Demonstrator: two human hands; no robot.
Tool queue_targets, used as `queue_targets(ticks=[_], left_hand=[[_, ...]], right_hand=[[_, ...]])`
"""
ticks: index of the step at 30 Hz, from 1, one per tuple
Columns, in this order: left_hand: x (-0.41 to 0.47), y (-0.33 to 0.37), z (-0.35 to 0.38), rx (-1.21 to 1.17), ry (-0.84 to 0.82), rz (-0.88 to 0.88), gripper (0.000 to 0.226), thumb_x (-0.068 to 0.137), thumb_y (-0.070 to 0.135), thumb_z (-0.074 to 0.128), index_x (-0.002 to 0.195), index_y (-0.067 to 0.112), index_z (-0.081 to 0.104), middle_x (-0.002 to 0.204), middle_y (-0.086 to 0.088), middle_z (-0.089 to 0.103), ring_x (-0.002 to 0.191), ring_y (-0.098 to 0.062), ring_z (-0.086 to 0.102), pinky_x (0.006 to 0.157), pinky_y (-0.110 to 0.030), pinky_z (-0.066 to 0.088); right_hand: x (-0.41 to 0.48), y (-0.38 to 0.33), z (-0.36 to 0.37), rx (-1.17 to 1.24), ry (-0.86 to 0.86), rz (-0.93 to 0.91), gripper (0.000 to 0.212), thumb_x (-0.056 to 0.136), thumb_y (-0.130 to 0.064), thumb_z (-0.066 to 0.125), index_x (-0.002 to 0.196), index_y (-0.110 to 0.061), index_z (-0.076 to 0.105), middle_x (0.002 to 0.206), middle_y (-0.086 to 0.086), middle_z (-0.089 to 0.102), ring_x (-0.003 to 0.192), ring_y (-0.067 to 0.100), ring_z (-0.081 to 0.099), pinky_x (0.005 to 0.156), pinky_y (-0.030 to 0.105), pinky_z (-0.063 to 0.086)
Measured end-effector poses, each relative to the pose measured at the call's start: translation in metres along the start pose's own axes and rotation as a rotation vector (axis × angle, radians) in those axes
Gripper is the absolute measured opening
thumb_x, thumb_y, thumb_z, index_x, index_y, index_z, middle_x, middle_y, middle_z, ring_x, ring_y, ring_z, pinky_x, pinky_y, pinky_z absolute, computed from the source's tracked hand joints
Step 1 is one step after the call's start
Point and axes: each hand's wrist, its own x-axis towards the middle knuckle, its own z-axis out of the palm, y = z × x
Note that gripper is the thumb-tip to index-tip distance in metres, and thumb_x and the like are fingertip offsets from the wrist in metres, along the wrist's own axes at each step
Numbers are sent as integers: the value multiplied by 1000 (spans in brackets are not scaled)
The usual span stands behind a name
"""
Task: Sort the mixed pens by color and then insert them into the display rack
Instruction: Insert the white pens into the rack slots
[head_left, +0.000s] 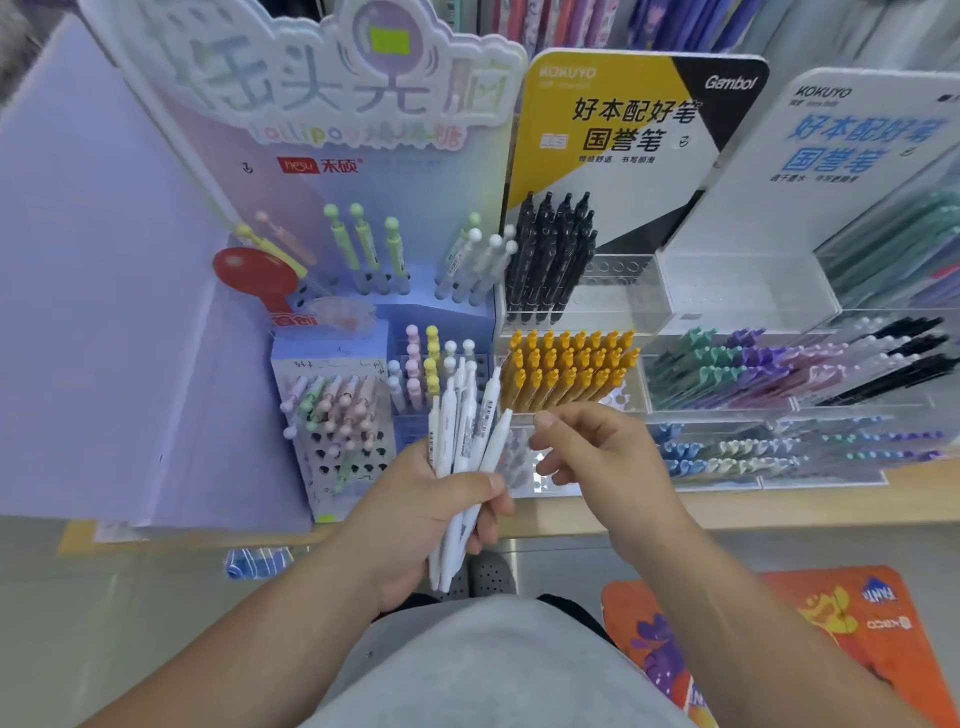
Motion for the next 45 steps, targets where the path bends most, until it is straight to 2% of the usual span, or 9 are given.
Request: queue_targets(ticks=[7, 11, 20, 23, 26, 30, 32, 37, 45], left_hand=[[0, 1, 4, 137, -101, 74, 6, 90, 2, 66, 95, 4, 64, 77, -18, 70, 59, -25, 58, 51, -30, 49], [-2, 1, 1, 103, -130, 23, 29, 83, 14, 70, 110, 6, 63, 84, -19, 72, 62, -27, 60, 55, -30, 49], [1, 5, 6, -83, 23, 30, 19, 92, 2, 61, 110, 7, 63, 84, -19, 74, 56, -21, 59, 54, -30, 47], [7, 9, 16, -125, 87, 77, 21, 90, -4, 61, 108, 6, 64, 64, -14, 67, 64, -25, 62, 50, -28, 45], [13, 9, 21, -21, 147, 112, 24, 89, -3, 66, 112, 4, 63, 60, -9, 65, 61, -24, 58, 51, -29, 50], [19, 11, 27, 254, 147, 156, 23, 84, 2, 75, 104, 9, 67, 70, -6, 70, 60, -21, 62, 62, -34, 55], [18, 14, 33, 309, 140, 176, 24, 81, 3, 79, 99, 12, 67, 74, -2, 72, 60, -17, 62, 61, -31, 55], [20, 13, 39, 300, 148, 205, 25, 79, 5, 81, 100, 9, 68, 77, -9, 72, 60, -19, 59, 61, -34, 55], [21, 5, 38, 151, 214, 178, 19, 84, 7, 76, 99, 6, 66, 68, -13, 66, 57, -20, 55, 58, -34, 52]], right_hand=[[-31, -33, 10, 32, -77, -59, 14, 84, -15, 77, 75, -8, 70, 64, 3, 64, 62, 15, 60, 60, 24, 50], [-35, -33, 5, 69, -36, -49, 10, 90, -14, 70, 80, -12, 70, 65, 0, 65, 62, 13, 61, 59, 25, 50], [-27, -38, -38, 364, 67, -51, 18, 93, 0, 60, 88, -12, 73, 82, 15, 71, 74, 24, 70, 68, 28, 57], [-23, -38, -59, 210, 50, -6, 21, 89, 8, 60, 83, -8, 72, 85, 18, 73, 81, 35, 71, 69, 34, 59], [-14, -39, -80, -226, -63, -5, 21, 84, 1, 70, 77, -18, 76, 79, 6, 75, 85, 36, 70, 78, 52, 56], [-3, -54, -84, -601, -228, -157, 9, 86, -20, 76, 79, -25, 78, 77, -14, 73, 73, -1, 66, 67, 15, 51], [2, -62, -76, -723, -362, -229, 5, 90, -28, 72, 89, -28, 77, 83, -17, 71, 79, -5, 63, 68, 11, 47], [12, -66, -57, -759, -534, -314, 9, 89, -31, 73, 95, -29, 79, 84, -12, 73, 78, 5, 66, 73, 28, 55], [27, -54, -65, -639, -531, -237, 23, 83, -23, 80, 105, -24, 75, 84, -14, 72, 76, -2, 64, 71, 15, 50]])
